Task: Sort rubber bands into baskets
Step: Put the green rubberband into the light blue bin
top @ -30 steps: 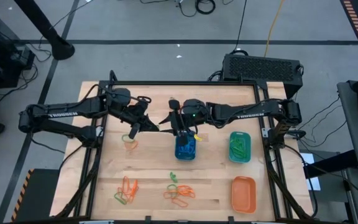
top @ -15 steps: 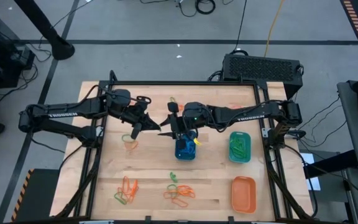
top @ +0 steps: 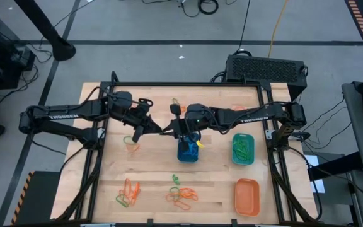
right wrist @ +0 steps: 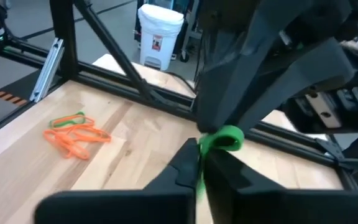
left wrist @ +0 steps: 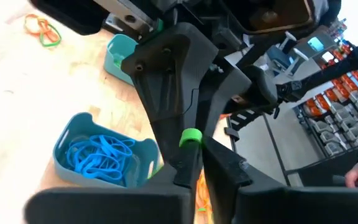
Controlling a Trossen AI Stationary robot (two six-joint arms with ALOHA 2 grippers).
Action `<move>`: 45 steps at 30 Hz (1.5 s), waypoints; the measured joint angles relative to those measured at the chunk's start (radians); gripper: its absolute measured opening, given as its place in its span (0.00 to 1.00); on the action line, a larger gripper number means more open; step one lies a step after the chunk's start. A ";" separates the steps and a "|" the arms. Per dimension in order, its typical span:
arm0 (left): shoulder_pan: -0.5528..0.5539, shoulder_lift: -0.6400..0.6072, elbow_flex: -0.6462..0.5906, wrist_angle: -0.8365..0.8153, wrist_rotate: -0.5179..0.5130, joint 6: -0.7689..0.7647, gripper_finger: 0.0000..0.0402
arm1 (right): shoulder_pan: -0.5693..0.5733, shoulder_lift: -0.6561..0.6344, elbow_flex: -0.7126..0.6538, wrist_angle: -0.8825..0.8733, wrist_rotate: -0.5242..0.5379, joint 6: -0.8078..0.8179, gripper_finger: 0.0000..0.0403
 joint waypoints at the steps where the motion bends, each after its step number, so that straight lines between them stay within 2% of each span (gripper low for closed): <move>1: -0.005 0.000 0.000 -0.001 -0.004 0.001 0.11 | 0.000 0.000 0.000 -0.007 -0.002 0.001 0.02; 8: -0.020 0.000 0.000 -0.061 -0.043 0.005 0.31 | -0.007 -0.010 0.001 -0.052 -0.004 0.037 0.01; 12: -0.020 0.001 0.000 -0.092 -0.044 0.029 0.38 | -0.015 -0.042 0.001 -0.180 -0.003 0.074 0.00; 17: -0.012 0.000 0.000 -0.142 -0.035 0.137 0.40 | -0.020 -0.116 0.001 -0.474 -0.003 0.144 0.00; 22: 0.029 0.016 0.000 -0.285 -0.169 0.187 0.40 | -0.017 -0.189 0.001 -0.877 -0.090 0.296 0.00; 24: 0.048 0.025 0.000 -0.314 -0.183 0.204 0.40 | -0.011 -0.203 0.001 -1.037 -0.137 0.347 0.00; 30: 0.074 0.053 0.000 -0.290 -0.182 0.245 0.40 | 0.021 -0.206 0.001 -1.416 -0.149 0.422 0.00; 39: 0.073 0.068 -0.001 -0.282 -0.179 0.263 0.40 | 0.040 -0.207 -0.015 -1.483 -0.072 0.427 0.00; 42: 0.073 0.068 -0.001 -0.285 -0.178 0.258 0.40 | 0.040 -0.240 -0.079 -1.462 -0.072 0.423 0.00; 45: 0.073 0.068 -0.001 -0.285 -0.178 0.258 0.40 | 0.038 -0.312 -0.202 -1.375 -0.072 0.423 0.00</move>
